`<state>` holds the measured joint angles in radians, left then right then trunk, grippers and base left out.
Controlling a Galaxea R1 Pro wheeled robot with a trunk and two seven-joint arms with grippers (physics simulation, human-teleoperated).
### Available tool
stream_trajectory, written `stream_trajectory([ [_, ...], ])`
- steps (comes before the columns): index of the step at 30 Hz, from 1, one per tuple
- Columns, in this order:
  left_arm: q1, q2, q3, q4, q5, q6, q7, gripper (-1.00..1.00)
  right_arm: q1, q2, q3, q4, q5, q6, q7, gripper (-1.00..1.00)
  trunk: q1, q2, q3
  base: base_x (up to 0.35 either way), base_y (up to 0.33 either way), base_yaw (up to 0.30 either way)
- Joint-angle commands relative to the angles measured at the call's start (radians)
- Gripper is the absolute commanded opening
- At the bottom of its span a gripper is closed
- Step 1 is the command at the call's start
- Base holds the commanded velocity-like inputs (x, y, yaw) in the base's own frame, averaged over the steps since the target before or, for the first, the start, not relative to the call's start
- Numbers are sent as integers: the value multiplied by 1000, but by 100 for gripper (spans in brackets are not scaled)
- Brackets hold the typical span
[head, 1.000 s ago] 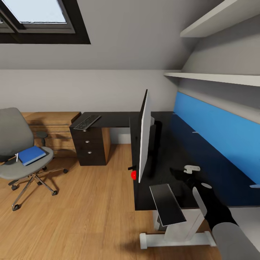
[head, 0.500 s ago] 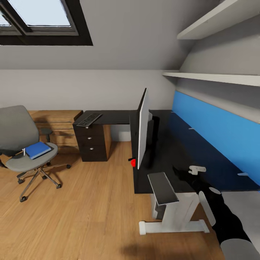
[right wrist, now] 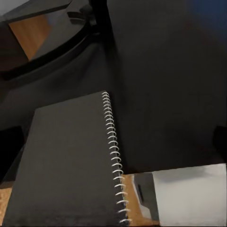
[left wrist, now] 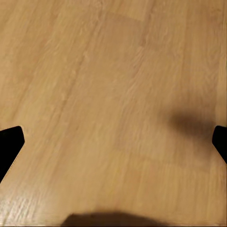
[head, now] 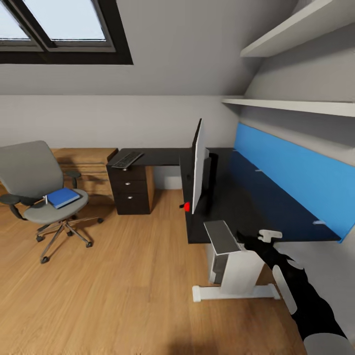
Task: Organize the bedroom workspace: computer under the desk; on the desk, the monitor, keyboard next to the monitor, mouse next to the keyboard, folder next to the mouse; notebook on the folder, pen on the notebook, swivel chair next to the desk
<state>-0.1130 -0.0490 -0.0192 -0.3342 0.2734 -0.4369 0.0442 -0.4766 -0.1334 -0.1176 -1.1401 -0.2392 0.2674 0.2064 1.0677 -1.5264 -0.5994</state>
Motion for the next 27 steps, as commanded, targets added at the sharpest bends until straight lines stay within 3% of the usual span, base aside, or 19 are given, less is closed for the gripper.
stream_trajectory([
  [1,-1,0,-2,0,0,-3,4,100,0,1,-2,2,-8,7,3,100,-1,-1,-1,-271,195,0],
  [11,-1,1,-2,0,0,-2,5,100,1,2,-3,30,-11,6,2,100,-1,-1,-1,-220,180,0],
  [15,-1,1,-1,0,1,-3,5,100,1,3,-24,53,-25,6,2,100,-1,-1,-1,-74,63,0],
  [20,-1,1,3,0,2,-3,5,100,1,2,-88,92,-115,8,3,100,-1,-1,-1,-22,19,0],
  [27,-1,1,5,0,3,-3,6,100,1,0,-116,140,-251,8,4,100,-1,-1,-1,-6,5,0],
])
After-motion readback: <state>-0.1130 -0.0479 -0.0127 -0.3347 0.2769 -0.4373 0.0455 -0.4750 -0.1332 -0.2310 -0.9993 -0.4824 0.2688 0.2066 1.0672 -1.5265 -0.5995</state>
